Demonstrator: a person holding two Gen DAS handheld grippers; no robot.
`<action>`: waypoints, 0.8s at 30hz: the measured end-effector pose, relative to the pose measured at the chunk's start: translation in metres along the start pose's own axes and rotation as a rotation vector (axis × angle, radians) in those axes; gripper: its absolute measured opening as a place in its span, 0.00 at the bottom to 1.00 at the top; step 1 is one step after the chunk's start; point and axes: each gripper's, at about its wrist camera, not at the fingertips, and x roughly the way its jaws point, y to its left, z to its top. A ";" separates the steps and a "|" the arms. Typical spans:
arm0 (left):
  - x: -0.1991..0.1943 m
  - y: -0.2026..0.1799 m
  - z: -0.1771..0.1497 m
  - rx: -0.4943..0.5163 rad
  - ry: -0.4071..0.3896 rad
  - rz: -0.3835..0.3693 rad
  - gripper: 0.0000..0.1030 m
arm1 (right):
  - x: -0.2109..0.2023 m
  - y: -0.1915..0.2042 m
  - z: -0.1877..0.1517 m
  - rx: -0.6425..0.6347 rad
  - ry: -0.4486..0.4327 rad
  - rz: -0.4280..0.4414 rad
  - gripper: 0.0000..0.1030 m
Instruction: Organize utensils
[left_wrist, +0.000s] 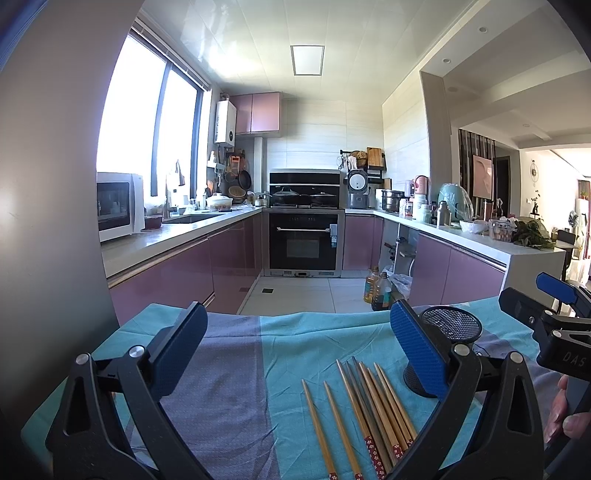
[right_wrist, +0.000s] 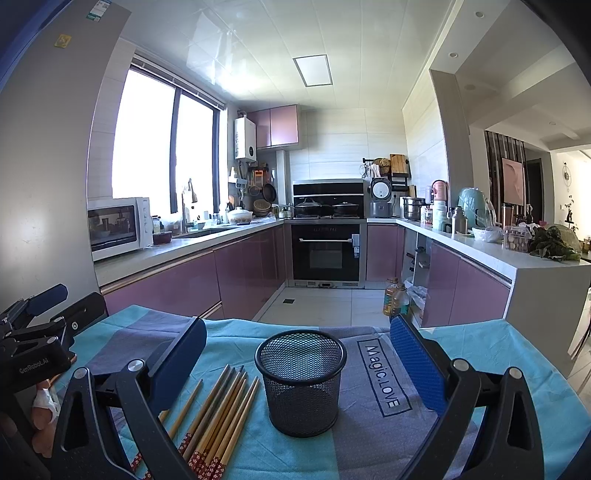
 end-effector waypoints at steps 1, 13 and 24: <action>0.001 0.000 0.000 0.000 -0.001 -0.001 0.95 | 0.000 0.000 0.000 0.001 0.001 0.000 0.94; 0.005 0.000 -0.005 0.002 0.010 -0.003 0.95 | 0.001 -0.001 -0.002 0.006 0.006 0.004 0.94; 0.013 0.007 -0.012 0.016 0.076 -0.008 0.95 | 0.003 0.002 -0.008 -0.005 0.071 0.068 0.94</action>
